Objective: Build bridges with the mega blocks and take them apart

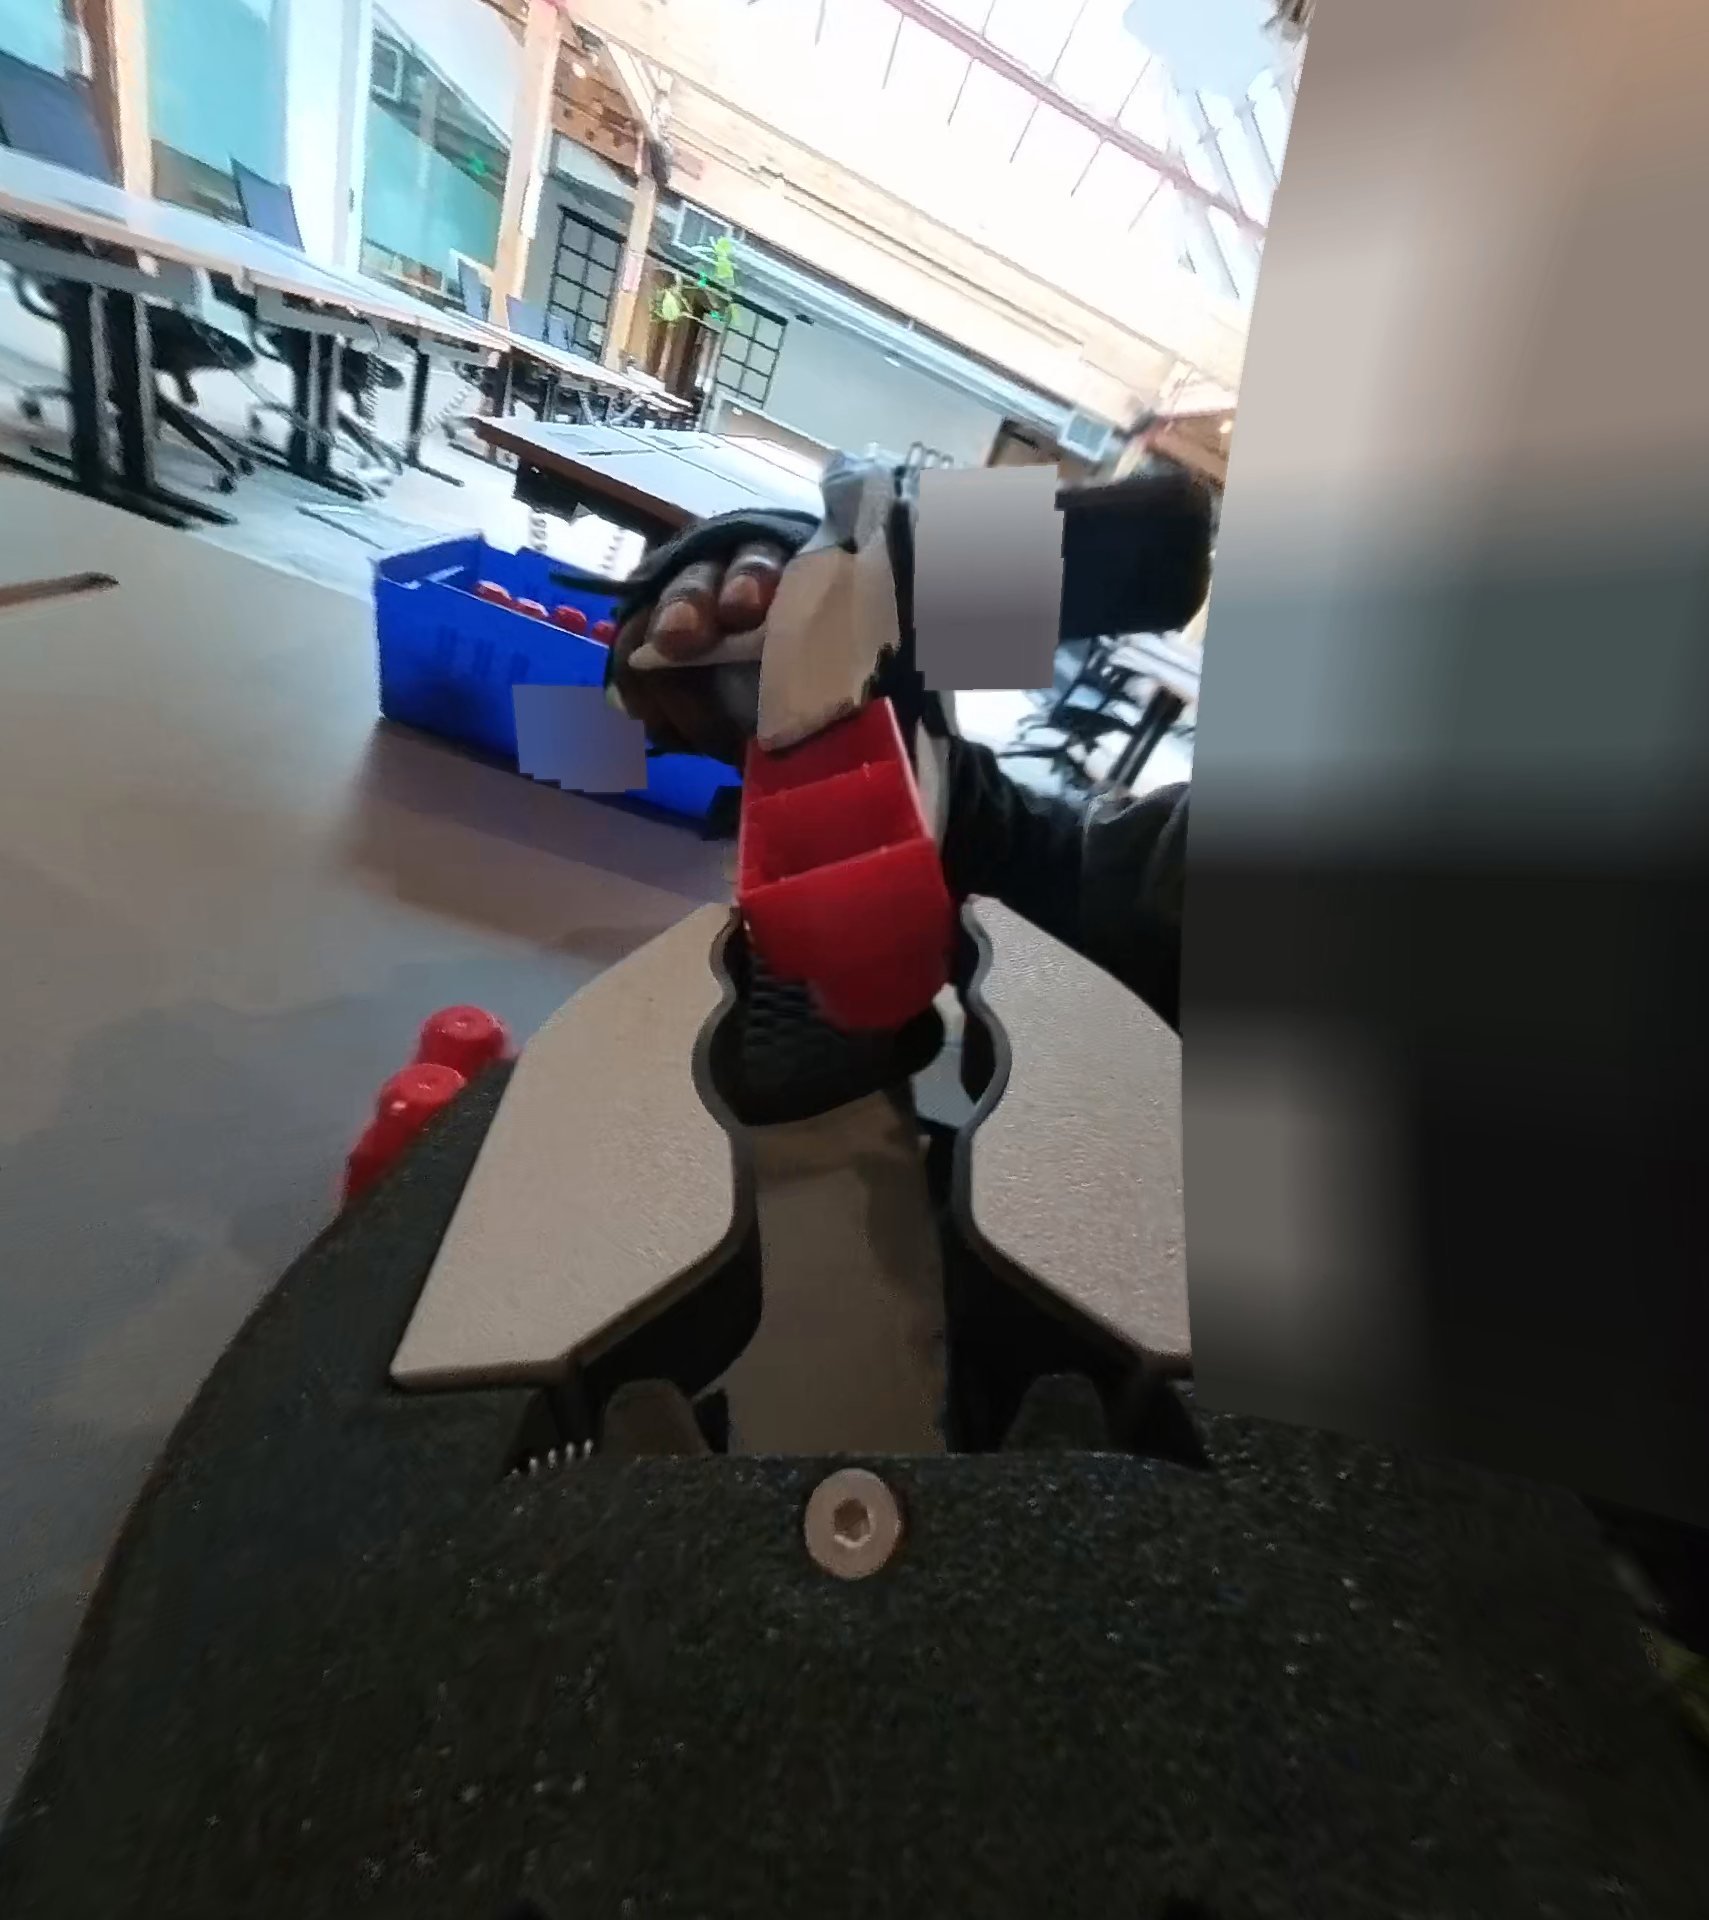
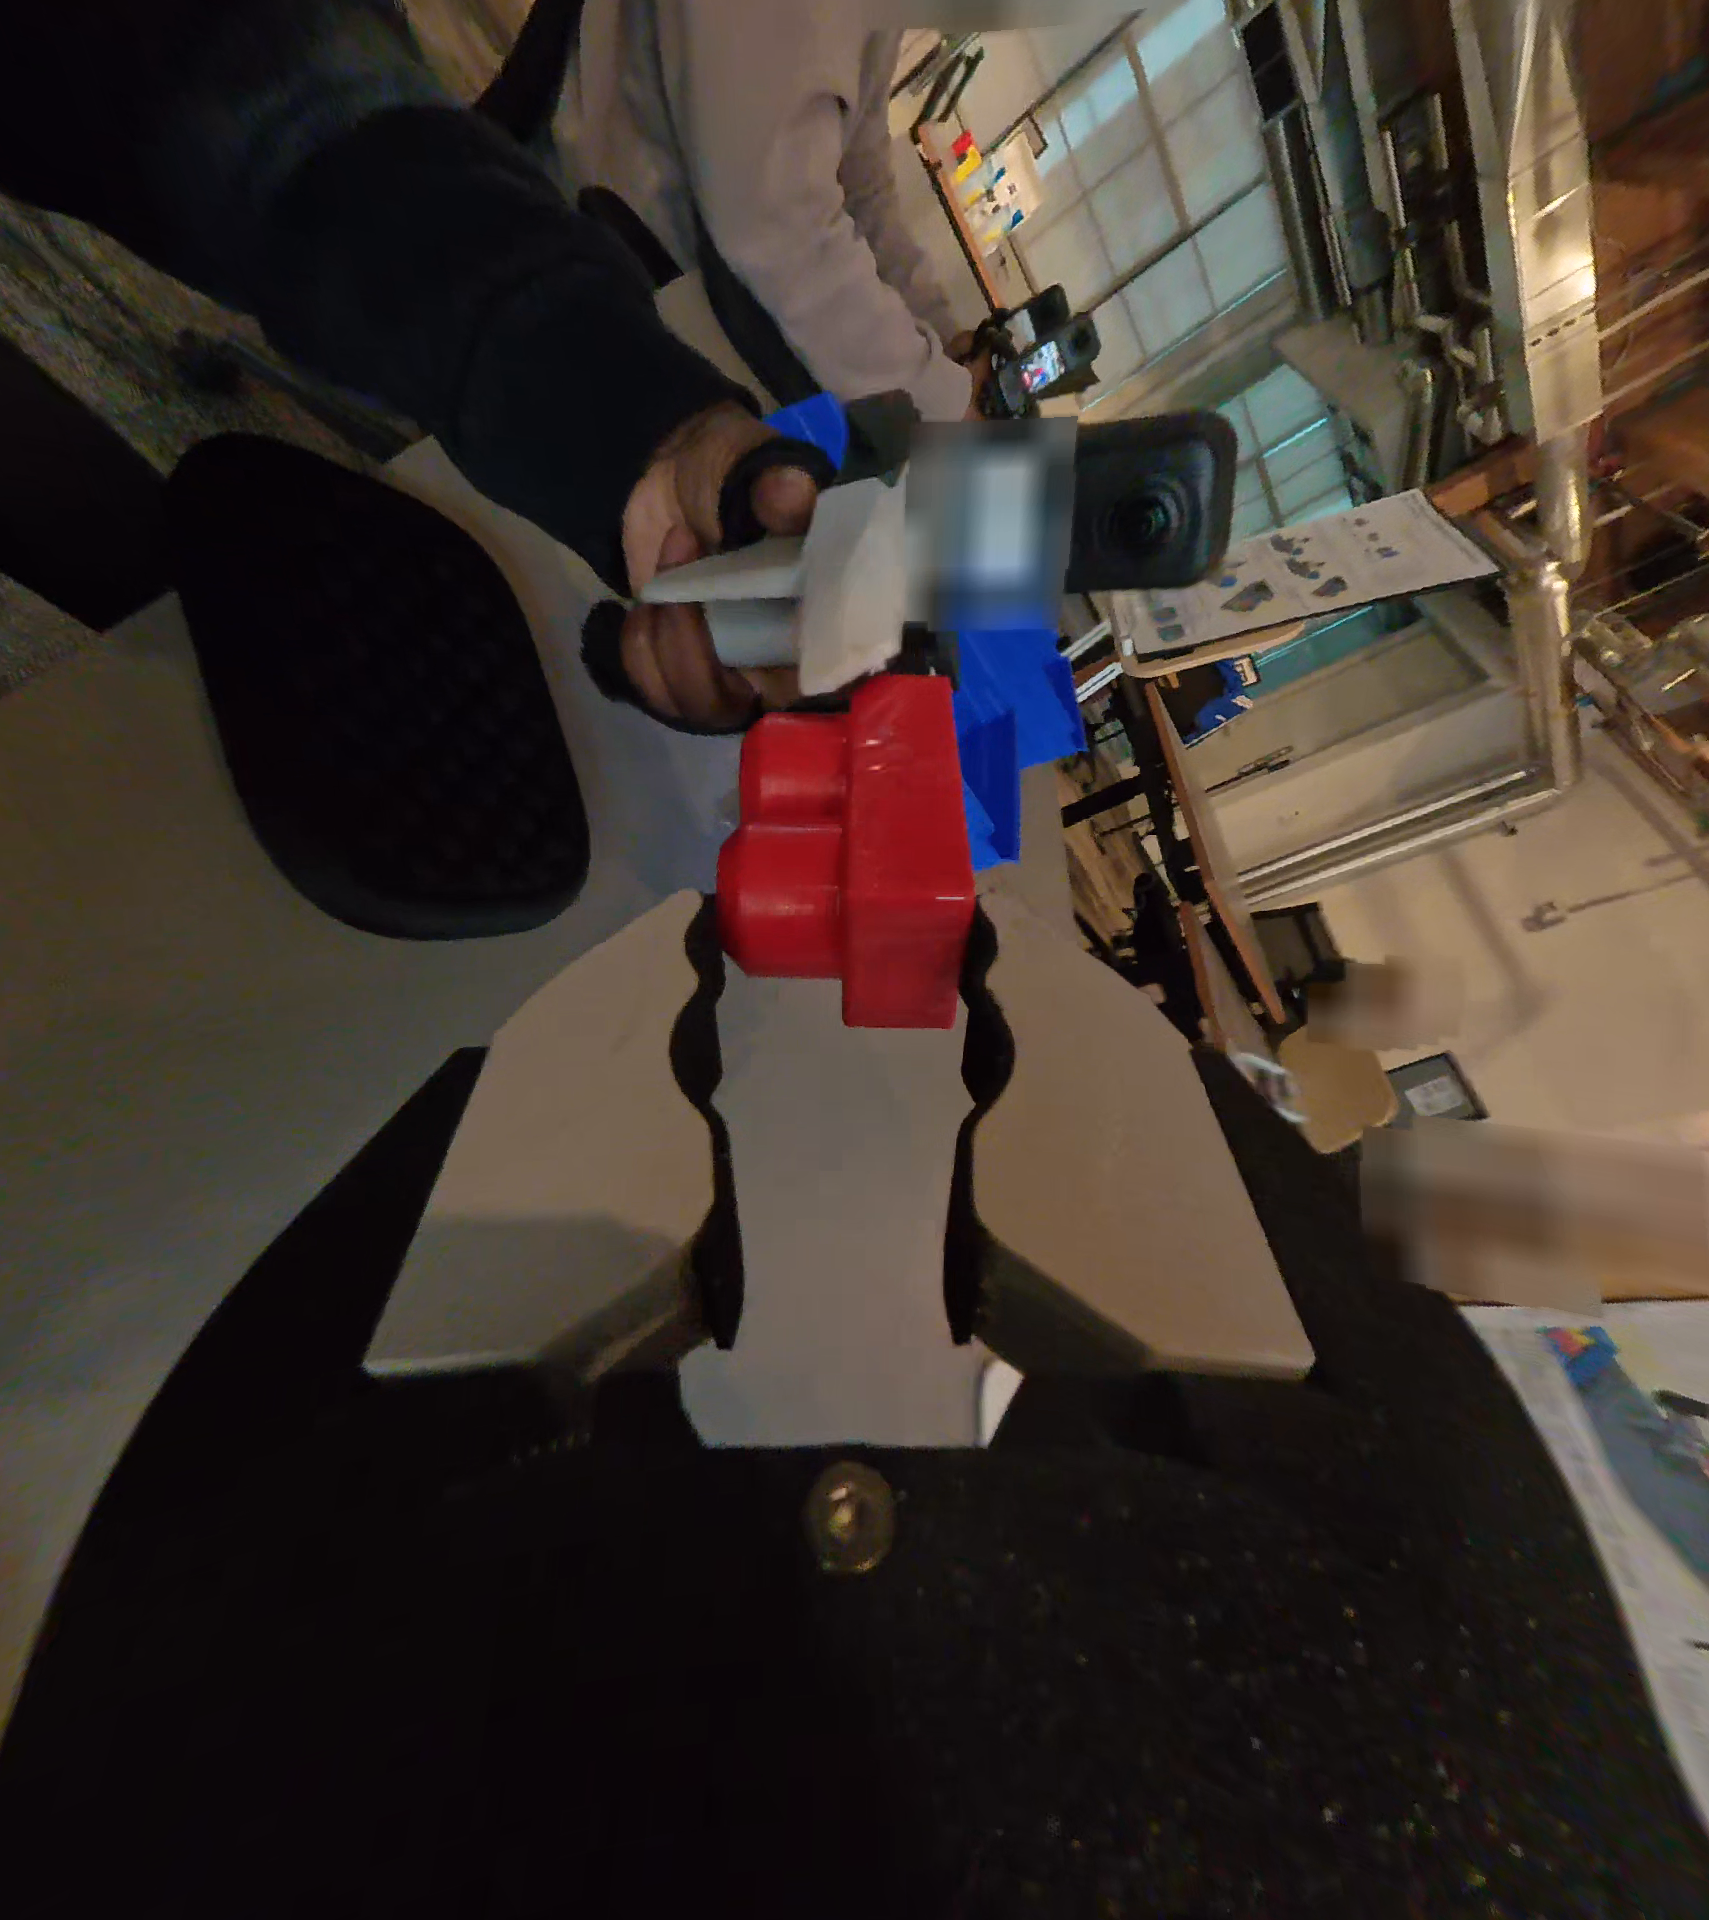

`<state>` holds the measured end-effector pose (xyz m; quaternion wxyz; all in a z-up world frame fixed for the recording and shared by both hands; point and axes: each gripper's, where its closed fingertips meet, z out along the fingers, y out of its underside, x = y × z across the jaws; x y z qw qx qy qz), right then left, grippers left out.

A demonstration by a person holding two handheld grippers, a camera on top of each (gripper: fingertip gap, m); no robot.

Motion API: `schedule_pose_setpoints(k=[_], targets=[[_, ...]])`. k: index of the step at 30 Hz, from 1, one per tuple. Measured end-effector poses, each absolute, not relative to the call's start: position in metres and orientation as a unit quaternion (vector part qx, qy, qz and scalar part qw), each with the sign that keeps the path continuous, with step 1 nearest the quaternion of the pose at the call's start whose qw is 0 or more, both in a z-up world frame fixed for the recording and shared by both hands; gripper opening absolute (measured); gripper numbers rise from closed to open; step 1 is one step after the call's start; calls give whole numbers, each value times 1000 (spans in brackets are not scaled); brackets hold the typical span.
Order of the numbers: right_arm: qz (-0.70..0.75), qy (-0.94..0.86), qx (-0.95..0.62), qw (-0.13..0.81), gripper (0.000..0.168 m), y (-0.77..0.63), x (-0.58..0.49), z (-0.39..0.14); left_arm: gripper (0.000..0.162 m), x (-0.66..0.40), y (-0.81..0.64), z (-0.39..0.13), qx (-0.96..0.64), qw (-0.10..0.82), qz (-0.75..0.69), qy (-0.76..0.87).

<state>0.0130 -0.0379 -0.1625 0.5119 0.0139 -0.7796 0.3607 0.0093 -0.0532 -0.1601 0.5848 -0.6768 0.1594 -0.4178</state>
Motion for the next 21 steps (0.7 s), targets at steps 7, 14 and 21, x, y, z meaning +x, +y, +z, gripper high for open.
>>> schedule_pose_setpoints(k=[7, 14, 21], targets=[[554, -754, -217, 277, 43, -25, 13, -166, 88, -11, -49, -163, -673, 676, -128, 271], [630, -699, -302, 153, 43, -23, 9, -175, 82, 1, -41, -174, -692, 657, -164, 248], [626, -708, -296, 136, 43, -28, 12, -181, 56, 0, -36, -171, -695, 652, -213, 217]])
